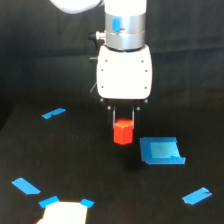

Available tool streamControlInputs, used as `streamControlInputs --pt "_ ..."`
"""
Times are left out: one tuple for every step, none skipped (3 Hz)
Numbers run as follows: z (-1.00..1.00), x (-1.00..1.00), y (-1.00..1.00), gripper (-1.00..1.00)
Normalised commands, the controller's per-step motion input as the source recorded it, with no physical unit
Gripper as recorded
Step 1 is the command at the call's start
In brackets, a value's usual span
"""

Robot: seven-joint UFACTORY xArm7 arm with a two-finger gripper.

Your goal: Pick up the red object from the table

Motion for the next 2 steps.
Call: streamControlInputs --pt "0.87 0.02 0.08 -1.00" --pt "1.00 -0.20 0.20 -0.46"
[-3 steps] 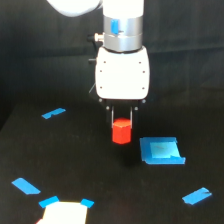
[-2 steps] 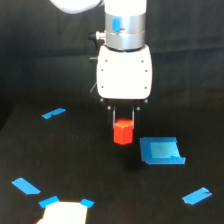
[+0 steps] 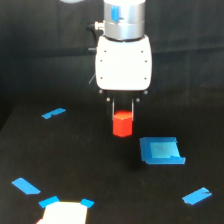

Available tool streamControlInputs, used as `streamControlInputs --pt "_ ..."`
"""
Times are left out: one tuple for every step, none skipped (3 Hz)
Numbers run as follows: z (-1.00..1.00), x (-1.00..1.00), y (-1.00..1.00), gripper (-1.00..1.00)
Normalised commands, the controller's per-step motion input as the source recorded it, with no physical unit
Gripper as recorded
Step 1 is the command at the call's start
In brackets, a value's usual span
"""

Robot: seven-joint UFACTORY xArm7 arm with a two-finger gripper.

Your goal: Pick up the red object from the table

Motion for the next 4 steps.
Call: streamControlInputs --pt "1.00 0.20 0.13 -1.00" --pt "-0.11 0.21 -0.12 -1.00" --pt "0.05 -0.06 -0.04 -1.00" --pt "-0.04 -0.25 -0.71 -0.76"
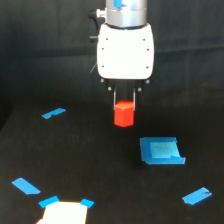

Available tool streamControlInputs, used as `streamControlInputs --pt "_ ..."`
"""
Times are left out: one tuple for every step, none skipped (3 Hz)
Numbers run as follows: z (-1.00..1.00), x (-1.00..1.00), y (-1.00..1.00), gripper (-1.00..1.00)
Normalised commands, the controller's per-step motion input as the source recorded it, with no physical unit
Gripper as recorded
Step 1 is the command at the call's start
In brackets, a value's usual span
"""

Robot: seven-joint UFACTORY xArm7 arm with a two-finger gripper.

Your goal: Pick up the red object from the table

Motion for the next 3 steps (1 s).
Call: streamControlInputs --pt "-0.20 -0.24 -0.33 -0.87" --pt "-0.15 -0.16 -0.27 -1.00" --pt "-0.21 -0.12 0.09 -1.00"
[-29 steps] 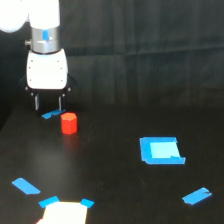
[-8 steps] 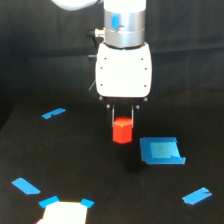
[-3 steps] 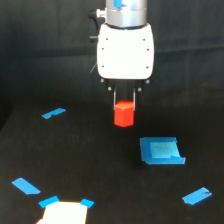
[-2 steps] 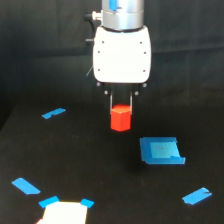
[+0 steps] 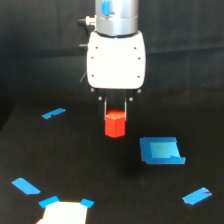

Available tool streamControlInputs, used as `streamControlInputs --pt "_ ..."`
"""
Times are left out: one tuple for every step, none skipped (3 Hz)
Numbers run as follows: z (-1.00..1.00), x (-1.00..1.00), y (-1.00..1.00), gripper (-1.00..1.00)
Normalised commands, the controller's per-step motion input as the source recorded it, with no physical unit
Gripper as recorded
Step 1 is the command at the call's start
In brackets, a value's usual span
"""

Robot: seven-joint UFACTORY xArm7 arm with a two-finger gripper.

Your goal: Pick up the red object from the table

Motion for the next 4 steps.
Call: streamControlInputs --pt "-0.14 0.05 0.14 -1.00" --pt "0.40 0.05 0.54 -0.31" --pt "0.66 0.09 -0.04 -1.00" --pt "0.08 -0.43 0.07 -1.00"
